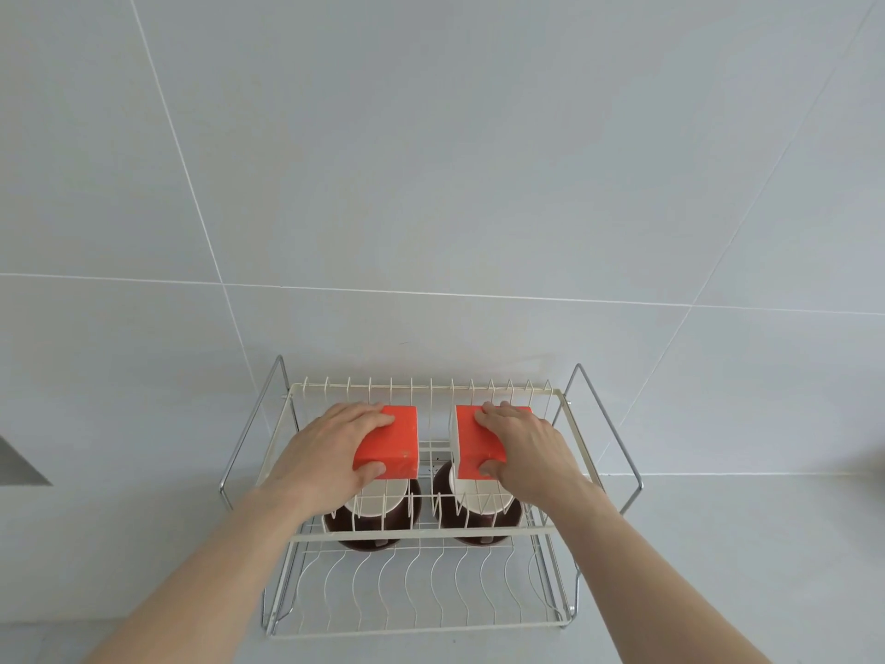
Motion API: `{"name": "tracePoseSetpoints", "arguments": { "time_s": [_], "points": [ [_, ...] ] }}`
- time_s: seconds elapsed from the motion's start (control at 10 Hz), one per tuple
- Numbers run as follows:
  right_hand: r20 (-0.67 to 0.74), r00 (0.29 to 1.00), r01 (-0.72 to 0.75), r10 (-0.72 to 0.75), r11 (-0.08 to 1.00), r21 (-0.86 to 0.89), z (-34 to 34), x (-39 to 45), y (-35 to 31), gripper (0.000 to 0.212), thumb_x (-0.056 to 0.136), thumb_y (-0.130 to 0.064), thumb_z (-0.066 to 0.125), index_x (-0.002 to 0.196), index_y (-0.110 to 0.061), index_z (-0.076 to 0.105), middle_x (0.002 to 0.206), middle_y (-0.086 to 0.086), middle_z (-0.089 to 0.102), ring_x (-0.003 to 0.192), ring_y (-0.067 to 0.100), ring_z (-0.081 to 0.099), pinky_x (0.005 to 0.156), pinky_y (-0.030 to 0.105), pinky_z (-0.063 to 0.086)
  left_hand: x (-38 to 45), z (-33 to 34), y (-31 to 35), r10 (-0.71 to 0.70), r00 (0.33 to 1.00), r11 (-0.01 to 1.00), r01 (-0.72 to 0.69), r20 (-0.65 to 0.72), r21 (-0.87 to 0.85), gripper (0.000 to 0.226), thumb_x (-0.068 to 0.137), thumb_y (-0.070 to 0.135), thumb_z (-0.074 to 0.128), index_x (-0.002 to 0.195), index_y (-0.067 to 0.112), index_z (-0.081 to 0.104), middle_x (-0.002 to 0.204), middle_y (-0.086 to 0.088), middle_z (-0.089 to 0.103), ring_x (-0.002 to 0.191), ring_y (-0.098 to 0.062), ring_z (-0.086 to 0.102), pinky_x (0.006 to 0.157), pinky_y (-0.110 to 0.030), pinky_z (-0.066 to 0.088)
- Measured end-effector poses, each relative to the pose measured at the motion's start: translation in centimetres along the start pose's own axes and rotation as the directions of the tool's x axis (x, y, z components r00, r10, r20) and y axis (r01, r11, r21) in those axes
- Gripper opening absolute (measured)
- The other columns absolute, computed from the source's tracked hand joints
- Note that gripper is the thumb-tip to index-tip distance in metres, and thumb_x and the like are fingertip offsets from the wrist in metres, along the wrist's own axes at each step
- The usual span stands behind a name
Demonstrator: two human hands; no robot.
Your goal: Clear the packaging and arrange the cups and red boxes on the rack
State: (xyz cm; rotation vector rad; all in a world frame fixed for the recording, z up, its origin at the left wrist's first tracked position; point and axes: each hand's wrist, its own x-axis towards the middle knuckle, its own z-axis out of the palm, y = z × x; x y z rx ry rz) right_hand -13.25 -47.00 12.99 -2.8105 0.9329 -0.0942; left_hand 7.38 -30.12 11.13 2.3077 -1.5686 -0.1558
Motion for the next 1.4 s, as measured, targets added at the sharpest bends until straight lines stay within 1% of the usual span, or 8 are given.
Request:
{"name": "tracePoseSetpoints", "arguments": {
  "time_s": [0.4,0.6,0.9,1.0,1.1,1.2,1.3,1.4],
  "points": [
    [-0.010,0.999,-0.031,0.031,0.998,0.060,1.0,0.0,0.1,0.075,0.085,-0.026,0.075,0.150,-0.023,0.037,0.161,-0.004,0.032,0.150,0.019,0.023,0.117,0.039,0.029,0.1,0.4,-0.2,-0.011,1.000,0.999,0.012,0.015,-0.032,0.064,0.089,0.041,0.067,0.146,0.040,0.037,0.156,0.019,0.034,0.145,-0.005,0.025,0.115,-0.040,0.036],
    [-0.017,0.999,-0.035,0.037,0.996,0.080,1.0,-0.2,0.2,0.074,0.085,-0.026,0.075,0.149,-0.023,0.039,0.159,-0.006,0.035,0.149,0.019,0.025,0.117,0.040,0.031,0.0,0.3,-0.1,-0.019,1.000,0.999,0.019,0.019,-0.036,0.064,0.089,0.041,0.068,0.146,0.039,0.037,0.156,0.018,0.034,0.145,-0.006,0.026,0.115,-0.041,0.037],
    [-0.023,0.999,-0.031,0.032,0.998,0.062,0.7,-0.3,0.0,0.071,0.084,-0.027,0.076,0.146,-0.022,0.042,0.153,-0.005,0.043,0.142,0.020,0.035,0.111,0.040,0.038,0.0,0.1,0.0,-0.020,0.999,1.000,0.020,0.041,-0.010,0.065,0.090,0.042,0.067,0.146,0.039,0.035,0.157,0.018,0.032,0.145,-0.007,0.026,0.115,-0.040,0.037],
    [-0.014,1.000,-0.002,0.002,1.000,0.025,0.4,-0.3,-0.1,0.072,0.085,-0.029,0.075,0.147,-0.021,0.040,0.154,-0.004,0.041,0.143,0.021,0.033,0.113,0.036,0.031,-0.1,-0.1,0.1,-0.014,0.999,1.000,0.014,0.053,0.003,0.065,0.090,0.042,0.066,0.146,0.040,0.034,0.157,0.018,0.032,0.145,-0.006,0.026,0.115,-0.040,0.037],
    [0.019,1.000,0.024,-0.024,1.000,-0.014,0.1,-0.3,-0.1,0.075,0.087,-0.032,0.072,0.151,-0.019,0.035,0.159,-0.001,0.034,0.148,0.023,0.026,0.119,0.036,0.021,0.0,-0.8,0.4,0.009,0.995,0.998,-0.015,0.096,0.060,0.066,0.091,0.044,0.064,0.148,0.038,0.032,0.158,0.017,0.030,0.145,-0.007,0.026,0.116,-0.038,0.034],
    [0.027,0.998,0.054,-0.053,0.997,-0.057,-1.1,-0.7,-0.3,0.070,0.088,-0.042,0.068,0.146,-0.015,0.040,0.153,0.003,0.042,0.141,0.025,0.034,0.118,0.037,0.024,0.1,-1.8,0.8,0.025,0.990,0.990,-0.044,0.138,0.137,0.069,0.090,0.048,0.064,0.149,0.036,0.031,0.160,0.015,0.027,0.147,-0.009,0.023,0.119,-0.035,0.025],
    [-0.029,0.998,0.050,-0.051,0.998,-0.028,-2.9,-1.4,-0.4,0.078,0.088,-0.056,0.062,0.149,-0.014,0.036,0.156,0.002,0.037,0.145,0.023,0.029,0.119,0.034,0.021,-0.1,-2.9,1.1,0.017,0.994,0.988,-0.034,0.110,0.152,0.074,0.088,0.056,0.062,0.150,0.037,0.029,0.162,0.015,0.024,0.149,-0.010,0.019,0.122,-0.035,0.019],
    [-0.064,0.997,0.043,-0.044,0.999,-0.029,-4.2,-2.3,-0.7,0.085,0.087,-0.064,0.058,0.152,-0.015,0.031,0.160,0.002,0.032,0.148,0.022,0.024,0.121,0.034,0.016,-0.8,-4.2,1.9,0.023,0.997,0.981,-0.038,0.079,0.192,0.076,0.086,0.066,0.056,0.151,0.041,0.025,0.163,0.017,0.021,0.150,-0.009,0.016,0.123,-0.036,0.018]
  ]
}}
